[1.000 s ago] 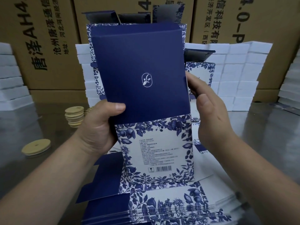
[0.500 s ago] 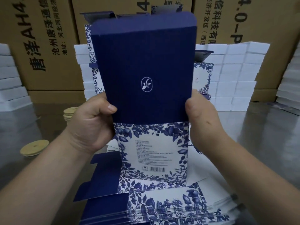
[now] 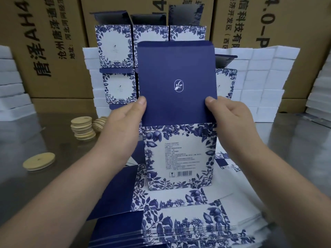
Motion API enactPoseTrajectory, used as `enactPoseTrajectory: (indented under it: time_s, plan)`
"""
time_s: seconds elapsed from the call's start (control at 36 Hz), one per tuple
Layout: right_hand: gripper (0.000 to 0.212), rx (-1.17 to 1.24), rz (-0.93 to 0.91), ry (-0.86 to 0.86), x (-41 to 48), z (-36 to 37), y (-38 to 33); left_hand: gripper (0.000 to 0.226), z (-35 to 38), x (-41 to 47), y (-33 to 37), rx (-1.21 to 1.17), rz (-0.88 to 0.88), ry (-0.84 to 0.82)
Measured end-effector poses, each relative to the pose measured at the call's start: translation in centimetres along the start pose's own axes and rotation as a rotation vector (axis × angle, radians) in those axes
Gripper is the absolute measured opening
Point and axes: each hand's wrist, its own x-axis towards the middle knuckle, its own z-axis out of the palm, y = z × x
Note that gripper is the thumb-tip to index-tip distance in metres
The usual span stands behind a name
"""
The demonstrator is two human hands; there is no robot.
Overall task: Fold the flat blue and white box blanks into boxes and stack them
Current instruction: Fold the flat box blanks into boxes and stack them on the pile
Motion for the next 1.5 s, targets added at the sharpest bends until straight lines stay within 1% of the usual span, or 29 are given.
enactPoseTrajectory:
  time_s: [0.17,0.25,0.28,0.33,0.36,0.39,0.56,0.61,0.69,0.78,0.92,1.08,1.19,1.25,1.28,1.33,1.36,1.44,1.5]
  plan:
    - [0.064,0.033,0.059,0.001,0.2,0.0,-0.4,0.040,-0.1,0.3,0.2,0.005,-0.087,0.077]
    - [0.048,0.027,0.055,0.028,0.2,-0.2,-0.2,0.032,-0.2,0.3,0.4,0.028,-0.104,0.070]
    - [0.047,0.022,0.055,0.043,0.2,-0.2,-0.1,0.031,-0.2,0.3,0.5,0.039,-0.104,0.071]
    - [0.050,0.016,0.074,0.065,0.2,-0.2,0.0,0.050,-0.3,0.3,0.7,0.060,-0.108,0.098]
    - [0.051,0.012,0.086,0.073,0.3,-0.2,0.1,0.055,-0.4,0.3,0.6,0.058,-0.109,0.112]
    - [0.050,0.006,0.096,0.079,0.4,-0.2,0.1,0.056,-0.4,0.3,0.6,0.060,-0.109,0.125]
    - [0.043,-0.002,0.147,0.097,0.7,-0.1,0.4,0.034,-0.2,0.4,0.3,0.122,-0.113,0.150]
    - [0.040,-0.034,0.148,0.103,0.8,-0.1,0.6,0.033,-0.1,0.5,0.1,0.157,-0.091,0.175]
    - [0.028,-0.078,0.132,0.123,0.9,-0.1,0.7,0.028,-0.2,0.6,-0.2,0.206,-0.074,0.222]
    - [0.015,-0.070,0.136,0.129,1.1,-0.1,0.6,0.025,-0.2,0.8,-0.3,0.232,-0.082,0.223]
    - [0.018,-0.076,0.129,0.080,1.0,-0.3,0.5,0.020,-0.3,0.7,-0.4,0.240,-0.094,0.198]
    - [0.023,-0.121,0.128,0.054,1.0,-0.4,0.3,0.017,-0.1,1.1,-0.6,0.230,-0.100,0.240]
    - [0.024,-0.109,0.152,0.034,1.0,-0.4,0.3,0.016,-0.2,1.0,-0.6,0.260,-0.104,0.217]
    - [0.026,-0.110,0.143,0.030,1.0,-0.4,0.4,0.008,-0.3,0.9,-0.7,0.282,-0.090,0.209]
    - [0.026,-0.108,0.142,0.029,1.0,-0.3,0.3,0.009,-0.4,0.8,-0.7,0.290,-0.078,0.203]
    - [0.029,-0.094,0.152,0.027,0.9,-0.2,0.3,0.020,-0.4,0.7,-0.6,0.324,-0.029,0.193]
    - [0.030,-0.087,0.157,0.023,0.8,-0.2,0.3,0.023,-0.4,0.6,-0.5,0.358,0.001,0.186]
    - [0.033,-0.095,0.150,0.018,0.7,-0.1,0.2,0.021,-0.4,0.4,-0.1,0.469,0.076,0.151]
    - [0.037,-0.145,0.105,0.033,0.6,-0.1,0.1,0.019,-0.6,0.2,0.2,0.524,0.132,0.117]
